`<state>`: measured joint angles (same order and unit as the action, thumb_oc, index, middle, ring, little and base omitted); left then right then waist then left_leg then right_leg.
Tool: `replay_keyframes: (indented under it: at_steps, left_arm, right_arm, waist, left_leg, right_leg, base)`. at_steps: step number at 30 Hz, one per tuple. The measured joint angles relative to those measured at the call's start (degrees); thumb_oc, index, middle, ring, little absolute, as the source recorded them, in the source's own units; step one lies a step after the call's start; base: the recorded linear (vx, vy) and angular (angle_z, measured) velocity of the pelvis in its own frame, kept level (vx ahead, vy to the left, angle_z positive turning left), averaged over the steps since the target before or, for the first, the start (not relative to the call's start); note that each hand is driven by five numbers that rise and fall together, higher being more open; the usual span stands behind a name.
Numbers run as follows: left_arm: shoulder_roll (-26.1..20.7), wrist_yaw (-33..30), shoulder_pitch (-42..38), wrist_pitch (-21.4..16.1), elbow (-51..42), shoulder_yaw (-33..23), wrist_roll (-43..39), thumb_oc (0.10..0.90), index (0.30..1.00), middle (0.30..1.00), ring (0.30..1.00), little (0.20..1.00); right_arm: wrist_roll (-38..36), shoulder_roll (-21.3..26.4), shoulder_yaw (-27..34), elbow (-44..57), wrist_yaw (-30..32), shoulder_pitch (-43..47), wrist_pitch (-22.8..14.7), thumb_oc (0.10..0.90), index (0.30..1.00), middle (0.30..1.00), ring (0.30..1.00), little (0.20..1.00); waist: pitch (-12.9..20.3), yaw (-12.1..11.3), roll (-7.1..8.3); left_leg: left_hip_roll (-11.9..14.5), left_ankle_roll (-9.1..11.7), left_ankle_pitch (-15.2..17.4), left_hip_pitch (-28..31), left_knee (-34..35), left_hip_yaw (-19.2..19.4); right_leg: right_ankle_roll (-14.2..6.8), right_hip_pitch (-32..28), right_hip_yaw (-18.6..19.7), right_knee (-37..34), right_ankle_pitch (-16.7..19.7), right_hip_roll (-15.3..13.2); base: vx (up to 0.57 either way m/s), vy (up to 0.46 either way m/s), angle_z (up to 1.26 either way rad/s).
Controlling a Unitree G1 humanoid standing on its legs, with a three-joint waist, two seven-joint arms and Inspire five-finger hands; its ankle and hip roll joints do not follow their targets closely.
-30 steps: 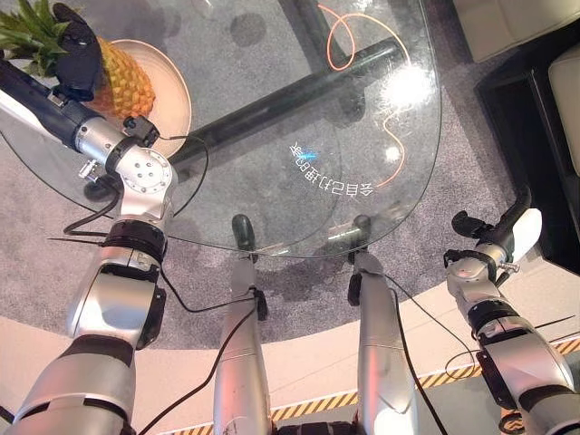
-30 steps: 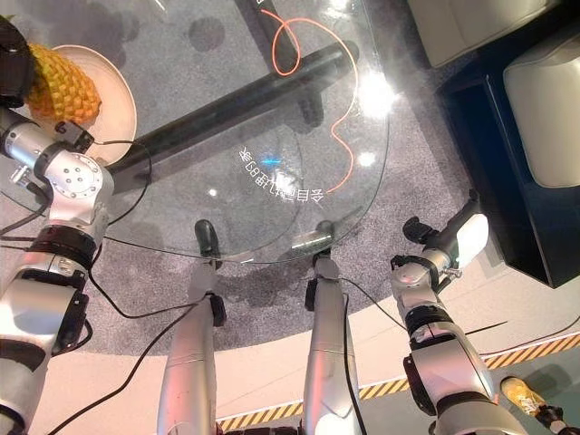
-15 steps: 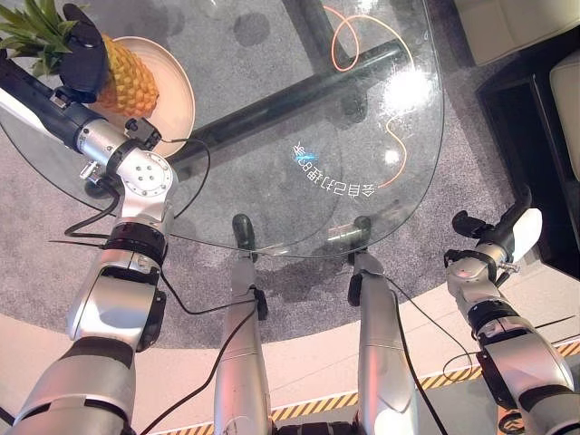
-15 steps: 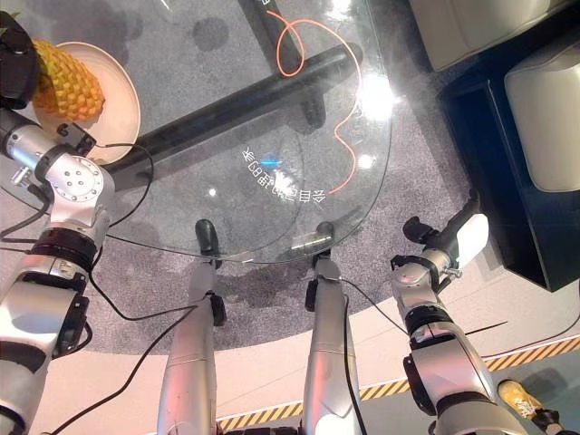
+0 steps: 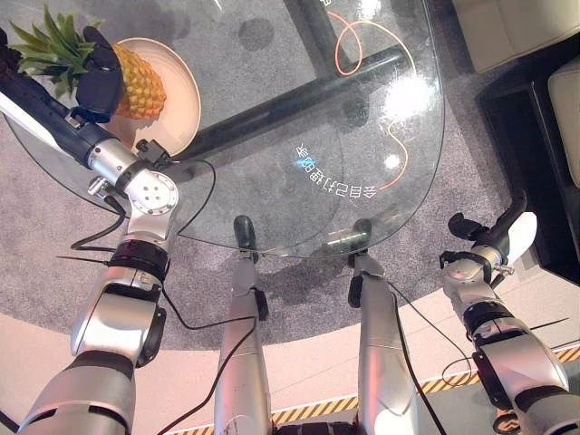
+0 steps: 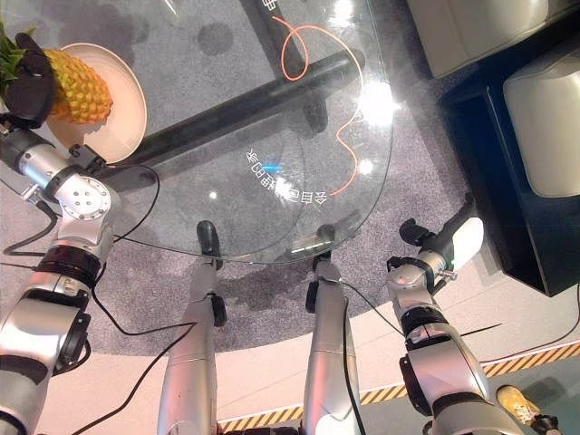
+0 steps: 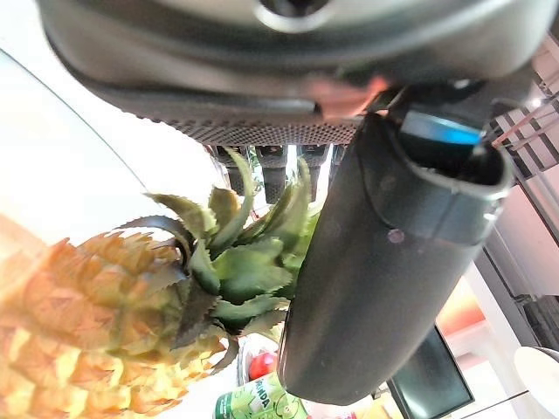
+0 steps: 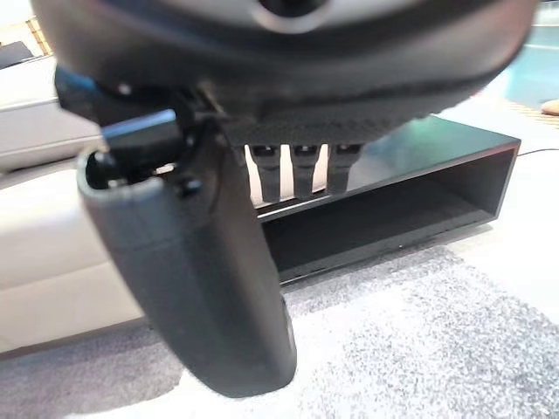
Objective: Pick up the fruit to the plate
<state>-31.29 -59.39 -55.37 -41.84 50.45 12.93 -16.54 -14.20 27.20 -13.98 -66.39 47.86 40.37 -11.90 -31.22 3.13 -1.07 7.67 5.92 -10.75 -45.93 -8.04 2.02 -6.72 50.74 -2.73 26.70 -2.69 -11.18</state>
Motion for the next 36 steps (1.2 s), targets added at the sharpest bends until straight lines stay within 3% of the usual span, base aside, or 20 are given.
replay_keyframes:
  at_steps: [12,22,26,28,36]
  left_arm:
    - [0.2,0.1,3.4,-3.4,-6.7,-0.5,1.1,0.8,0.9,0.9,0.9,0.9]
    - [0.3,0.9,4.8,-3.6,-11.1,-0.7,2.8,0.8,0.9,0.9,0.9,0.9]
    - [0.7,11.8,7.5,-3.3,-13.9,-1.0,-6.3,0.8,0.9,0.9,0.9,0.9]
    - [1.1,15.7,10.2,0.1,-14.5,-1.8,-11.3,0.8,0.9,0.9,0.9,0.9]
    - [6.6,35.1,31.7,11.6,-14.7,-7.7,-23.5,0.8,0.9,0.9,0.9,0.9]
  right_arm:
    - [0.0,-0.1,1.8,-0.2,0.1,-0.7,-0.1,0.8,0.9,0.9,0.9,0.9]
    - [-0.6,-0.3,2.4,0.0,0.1,-1.3,-0.1,0.8,0.9,0.9,0.9,0.9]
    - [-1.7,-1.5,2.9,0.0,0.1,-3.2,-0.2,0.8,0.9,0.9,0.9,0.9]
    - [-2.0,-3.3,4.2,0.0,-1.1,-5.2,0.2,0.8,0.9,0.9,0.9,0.9]
    - [-6.3,-6.4,9.9,0.3,-13.5,-24.2,1.9,0.8,0.9,0.9,0.9,0.9]
  waist:
    - [0.0,-1.2,-0.01]
    - [0.0,-1.6,-0.03]
    - [0.0,-2.1,-0.04]
    - [0.0,-2.0,-0.12]
    - [1.2,-3.3,-1.84]
  left_leg:
    - [-0.2,-0.1,-0.1,3.2,0.1,-0.4]
    - [-0.4,-0.1,-0.1,5.1,0.1,-1.0]
    - [-0.4,-0.1,-0.1,8.4,0.7,-1.0]
    - [-0.4,-0.1,0.1,11.7,1.4,-1.0]
    - [-0.5,-1.0,1.3,33.5,9.3,-1.1]
  right_leg:
    - [0.1,-3.5,-0.5,0.0,-0.1,-0.2]
    - [0.1,-6.1,-1.4,-0.2,-0.3,-0.6]
    - [0.1,-9.3,-1.5,-0.4,-0.6,-0.6]
    - [0.0,-12.8,-1.6,-1.3,-0.8,-0.6]
    - [-1.8,-38.6,-4.9,-15.2,0.4,-0.7]
  base:
    - [0.0,-0.006,0.01]
    - [-0.01,-0.01,0.03]
    - [0.02,-0.051,0.02]
    - [0.07,-0.059,0.01]
    - [0.16,-0.024,0.1]
